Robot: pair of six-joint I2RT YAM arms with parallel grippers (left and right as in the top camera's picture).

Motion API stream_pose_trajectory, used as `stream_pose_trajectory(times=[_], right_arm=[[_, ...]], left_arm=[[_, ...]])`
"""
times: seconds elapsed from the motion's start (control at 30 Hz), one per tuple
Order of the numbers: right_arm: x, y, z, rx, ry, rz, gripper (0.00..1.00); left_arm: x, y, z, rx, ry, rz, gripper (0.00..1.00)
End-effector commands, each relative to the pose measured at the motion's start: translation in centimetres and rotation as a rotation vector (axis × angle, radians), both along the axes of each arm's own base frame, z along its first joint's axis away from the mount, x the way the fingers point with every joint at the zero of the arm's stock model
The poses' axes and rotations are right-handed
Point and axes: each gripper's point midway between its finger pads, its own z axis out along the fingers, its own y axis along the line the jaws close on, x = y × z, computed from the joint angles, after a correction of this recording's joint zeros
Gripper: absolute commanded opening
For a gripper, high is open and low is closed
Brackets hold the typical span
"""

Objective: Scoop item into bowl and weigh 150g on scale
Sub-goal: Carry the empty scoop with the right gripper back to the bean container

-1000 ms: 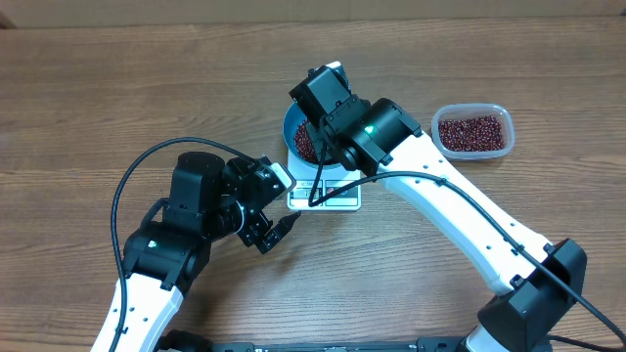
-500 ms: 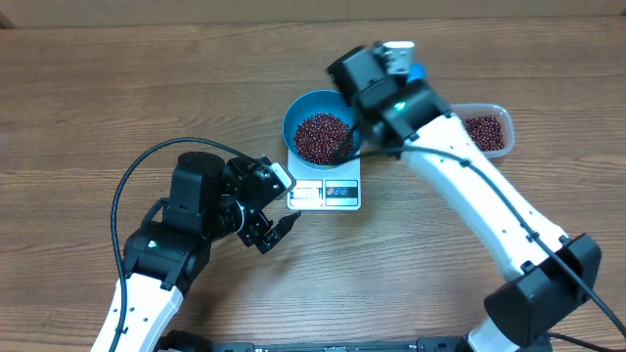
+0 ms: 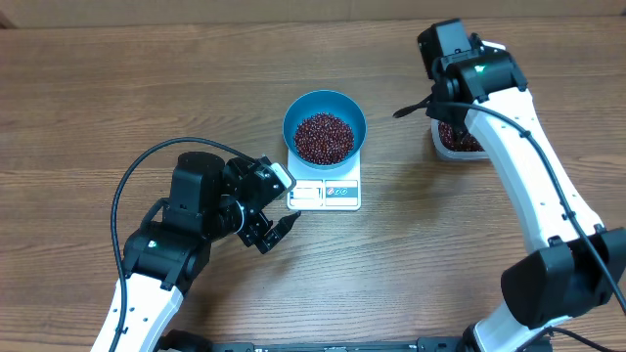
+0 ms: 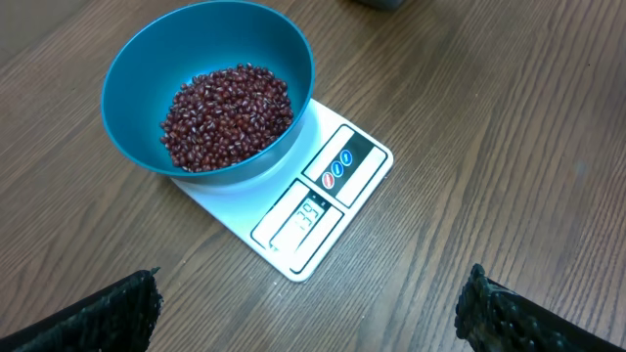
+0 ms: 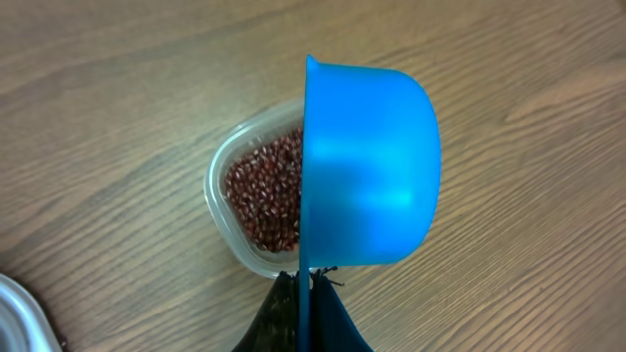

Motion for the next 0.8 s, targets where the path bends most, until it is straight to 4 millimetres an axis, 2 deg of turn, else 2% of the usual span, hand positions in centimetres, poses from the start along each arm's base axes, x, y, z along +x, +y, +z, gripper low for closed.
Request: stream_pose_trajectory(times=[0.0, 0.17, 0.57, 0.77], right_arm=[[0.3, 0.6, -1.7, 0.035, 0.042, 0.002, 0.04], [-0.1, 0.4, -4.4, 0.010, 0.120, 0.015, 0.04], [0.5, -0.9, -6.6, -0.100, 0.179, 0.021, 0.04], [1.1, -2.3, -8.5, -0.117, 0.210, -0.013, 0.04]], left_arm=[[-0.1, 0.0, -0.1, -0.012, 0.011, -0.001, 0.99], [-0.1, 0.0, -0.1, -0.012, 0.011, -0.001, 0.99], [-0.1, 0.0, -0.1, -0.012, 0.011, -0.001, 1.00], [-0.1, 0.0, -0.1, -0.012, 0.011, -0.001, 1.00]])
